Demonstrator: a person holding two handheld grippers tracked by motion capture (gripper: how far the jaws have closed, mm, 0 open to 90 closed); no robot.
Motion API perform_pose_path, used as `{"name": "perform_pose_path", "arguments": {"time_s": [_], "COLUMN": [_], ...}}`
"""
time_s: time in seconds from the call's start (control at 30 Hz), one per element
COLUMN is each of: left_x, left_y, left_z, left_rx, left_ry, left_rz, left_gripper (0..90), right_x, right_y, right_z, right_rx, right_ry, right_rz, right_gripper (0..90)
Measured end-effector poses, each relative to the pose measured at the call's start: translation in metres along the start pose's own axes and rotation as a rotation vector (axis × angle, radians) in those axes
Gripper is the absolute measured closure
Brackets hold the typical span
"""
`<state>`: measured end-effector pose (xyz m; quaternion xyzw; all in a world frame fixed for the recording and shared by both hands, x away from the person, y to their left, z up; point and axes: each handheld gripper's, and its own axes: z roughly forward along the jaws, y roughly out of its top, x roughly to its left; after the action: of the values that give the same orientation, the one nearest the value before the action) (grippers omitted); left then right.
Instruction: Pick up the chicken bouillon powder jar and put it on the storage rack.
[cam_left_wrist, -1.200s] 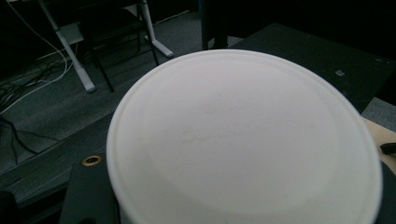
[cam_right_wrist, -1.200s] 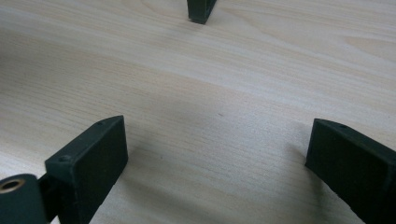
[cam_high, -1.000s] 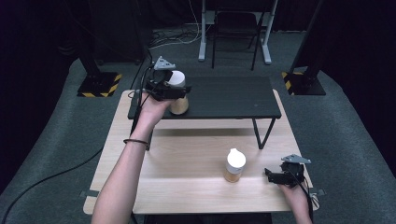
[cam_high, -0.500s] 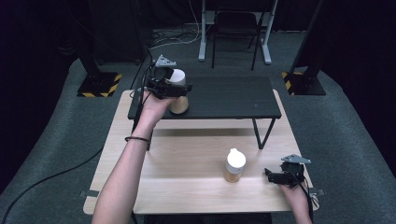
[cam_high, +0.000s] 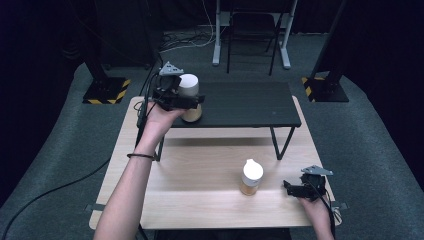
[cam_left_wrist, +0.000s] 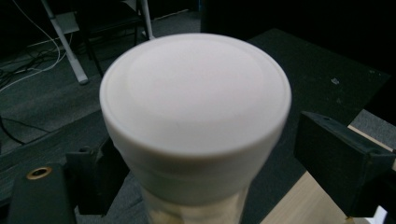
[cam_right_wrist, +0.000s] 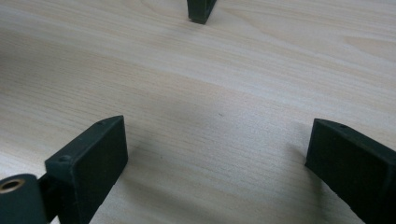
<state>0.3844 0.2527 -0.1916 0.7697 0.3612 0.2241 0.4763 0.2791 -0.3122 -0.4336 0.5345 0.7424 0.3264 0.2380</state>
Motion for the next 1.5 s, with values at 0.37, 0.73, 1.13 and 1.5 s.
{"name": "perform_pose_path", "arguments": {"time_s": [0.37, 0.73, 1.13, 1.5], "left_x": [-0.004, -0.004, -0.007, -0.009], "left_y": [-0.024, -0.054, -0.088, -0.116], "left_z": [-0.020, -0.038, -0.053, -0.058], "left_rx": [-0.026, -0.040, -0.040, -0.034], "left_ry": [0.011, 0.024, 0.070, 0.086], "left_rz": [0.005, -0.005, -0.012, -0.028], "left_gripper": [8.5, 6.2, 4.8, 4.8], "right_x": [0.000, 0.000, 0.000, 0.000], "right_y": [0.000, 0.000, 0.000, 0.000], "right_z": [0.000, 0.000, 0.000, 0.000], "right_rx": [0.000, 0.000, 0.000, 0.000], "right_ry": [0.000, -0.001, -0.002, -0.002], "right_rz": [0.000, 0.001, 0.002, 0.002], "right_gripper": [4.3, 4.3, 4.3, 4.3]}}
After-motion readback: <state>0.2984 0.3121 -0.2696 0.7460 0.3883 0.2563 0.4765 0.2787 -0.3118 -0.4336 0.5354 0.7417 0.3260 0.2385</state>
